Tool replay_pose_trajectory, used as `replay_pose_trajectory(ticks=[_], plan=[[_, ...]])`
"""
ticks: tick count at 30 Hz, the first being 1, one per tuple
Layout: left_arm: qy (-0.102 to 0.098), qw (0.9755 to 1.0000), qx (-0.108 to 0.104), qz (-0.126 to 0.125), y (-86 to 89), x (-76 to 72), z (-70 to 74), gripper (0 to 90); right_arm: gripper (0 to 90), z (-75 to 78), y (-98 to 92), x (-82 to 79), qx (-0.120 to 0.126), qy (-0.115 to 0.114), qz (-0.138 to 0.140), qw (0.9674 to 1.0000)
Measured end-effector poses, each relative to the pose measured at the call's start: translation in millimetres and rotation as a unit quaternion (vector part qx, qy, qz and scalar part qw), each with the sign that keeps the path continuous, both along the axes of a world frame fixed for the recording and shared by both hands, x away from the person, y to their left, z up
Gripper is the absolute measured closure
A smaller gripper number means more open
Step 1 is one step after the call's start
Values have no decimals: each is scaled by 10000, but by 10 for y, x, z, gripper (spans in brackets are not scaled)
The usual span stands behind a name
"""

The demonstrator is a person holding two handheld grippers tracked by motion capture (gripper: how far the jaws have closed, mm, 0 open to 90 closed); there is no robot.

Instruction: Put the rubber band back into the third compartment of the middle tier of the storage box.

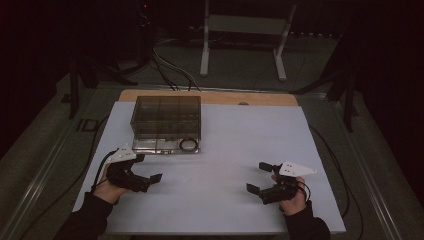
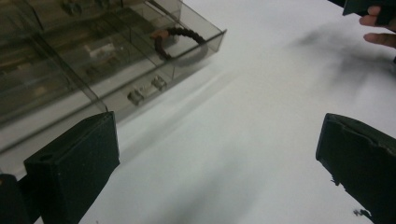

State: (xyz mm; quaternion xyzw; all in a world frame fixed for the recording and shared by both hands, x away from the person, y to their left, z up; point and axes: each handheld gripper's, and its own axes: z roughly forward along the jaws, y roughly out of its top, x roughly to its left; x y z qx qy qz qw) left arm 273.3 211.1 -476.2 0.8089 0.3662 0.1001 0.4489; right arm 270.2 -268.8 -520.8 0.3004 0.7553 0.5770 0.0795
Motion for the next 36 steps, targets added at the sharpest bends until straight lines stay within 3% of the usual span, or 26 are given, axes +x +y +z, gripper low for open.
replay_pose_trajectory(ticks=[11,24,36], plan=[[-95,9998,-114,105,84,-171,-229,2,0,-2,6,0,3,16,0,10000],[-315,9987,-4,395,173,-322,-437,2,0,-5,-4,1,8,8,-8,10000],[-338,9967,118,723,328,-452,-547,2,0,-10,-9,3,-12,24,-5,10000]])
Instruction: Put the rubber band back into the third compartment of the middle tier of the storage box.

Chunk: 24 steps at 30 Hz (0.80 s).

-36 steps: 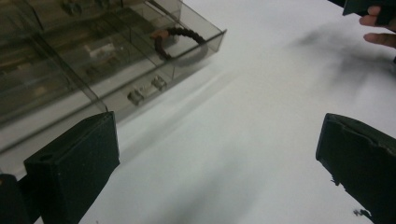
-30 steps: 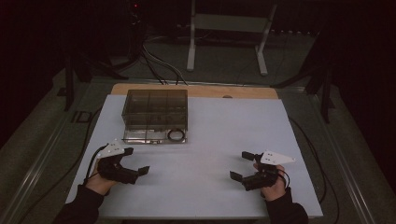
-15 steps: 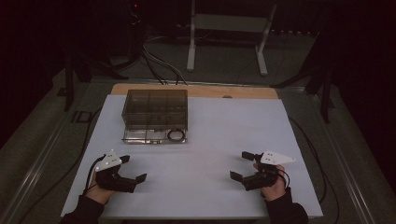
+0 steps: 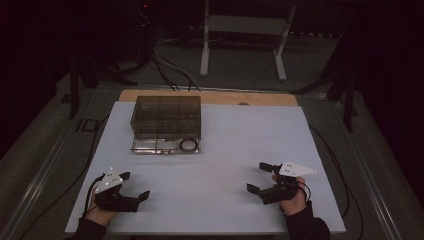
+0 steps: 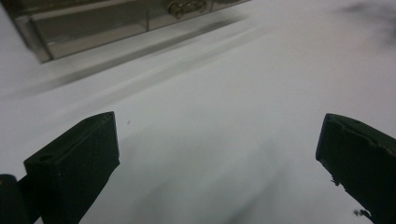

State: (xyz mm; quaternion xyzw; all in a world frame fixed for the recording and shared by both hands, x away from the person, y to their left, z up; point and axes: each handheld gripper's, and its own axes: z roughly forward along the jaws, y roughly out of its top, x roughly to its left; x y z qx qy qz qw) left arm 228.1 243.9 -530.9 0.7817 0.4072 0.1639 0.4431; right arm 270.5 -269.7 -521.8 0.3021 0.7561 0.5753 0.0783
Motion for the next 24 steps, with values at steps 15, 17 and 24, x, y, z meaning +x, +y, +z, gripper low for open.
replay_pose_trajectory(ticks=[15,17,24], plan=[[-59,10000,-28,69,47,-71,-42,2,0,-4,13,-12,-49,-11,69,10000],[-96,9999,-56,72,37,-72,-36,2,0,-8,15,-8,-46,-5,70,10000],[-168,9997,-138,82,30,-74,-27,2,0,-12,26,-10,-76,5,95,9999]])
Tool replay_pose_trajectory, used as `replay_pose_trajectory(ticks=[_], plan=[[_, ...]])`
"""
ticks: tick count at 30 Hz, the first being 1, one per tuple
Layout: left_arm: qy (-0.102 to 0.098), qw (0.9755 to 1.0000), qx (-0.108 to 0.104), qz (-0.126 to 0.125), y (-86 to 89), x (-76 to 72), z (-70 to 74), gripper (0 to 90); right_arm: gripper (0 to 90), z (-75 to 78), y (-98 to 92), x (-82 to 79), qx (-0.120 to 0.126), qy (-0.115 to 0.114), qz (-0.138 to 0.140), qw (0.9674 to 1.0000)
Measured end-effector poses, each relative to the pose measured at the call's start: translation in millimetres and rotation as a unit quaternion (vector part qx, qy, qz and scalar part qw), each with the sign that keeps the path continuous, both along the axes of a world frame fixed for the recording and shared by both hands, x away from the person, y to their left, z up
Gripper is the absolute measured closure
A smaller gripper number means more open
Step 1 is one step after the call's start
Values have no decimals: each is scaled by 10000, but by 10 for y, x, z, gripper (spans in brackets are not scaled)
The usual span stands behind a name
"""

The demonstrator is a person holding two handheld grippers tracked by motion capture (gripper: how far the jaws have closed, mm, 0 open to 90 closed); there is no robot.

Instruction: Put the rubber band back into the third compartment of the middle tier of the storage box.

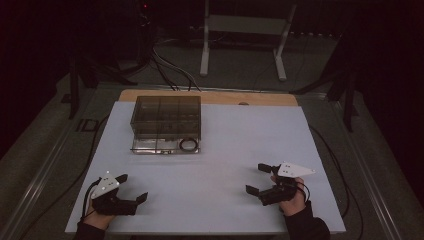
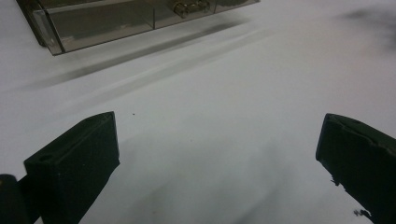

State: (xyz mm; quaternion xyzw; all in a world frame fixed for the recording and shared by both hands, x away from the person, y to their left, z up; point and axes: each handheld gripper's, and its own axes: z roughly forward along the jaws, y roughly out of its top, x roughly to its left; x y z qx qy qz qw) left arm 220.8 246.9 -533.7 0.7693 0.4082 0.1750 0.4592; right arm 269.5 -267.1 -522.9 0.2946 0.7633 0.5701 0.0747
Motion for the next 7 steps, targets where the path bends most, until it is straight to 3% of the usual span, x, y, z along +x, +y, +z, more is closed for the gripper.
replay_pose_trajectory(ticks=[7], plan=[[0,10000,74,-23,-24,6,-10,2,0,-1,10,0,-12,-2,14,10000]])
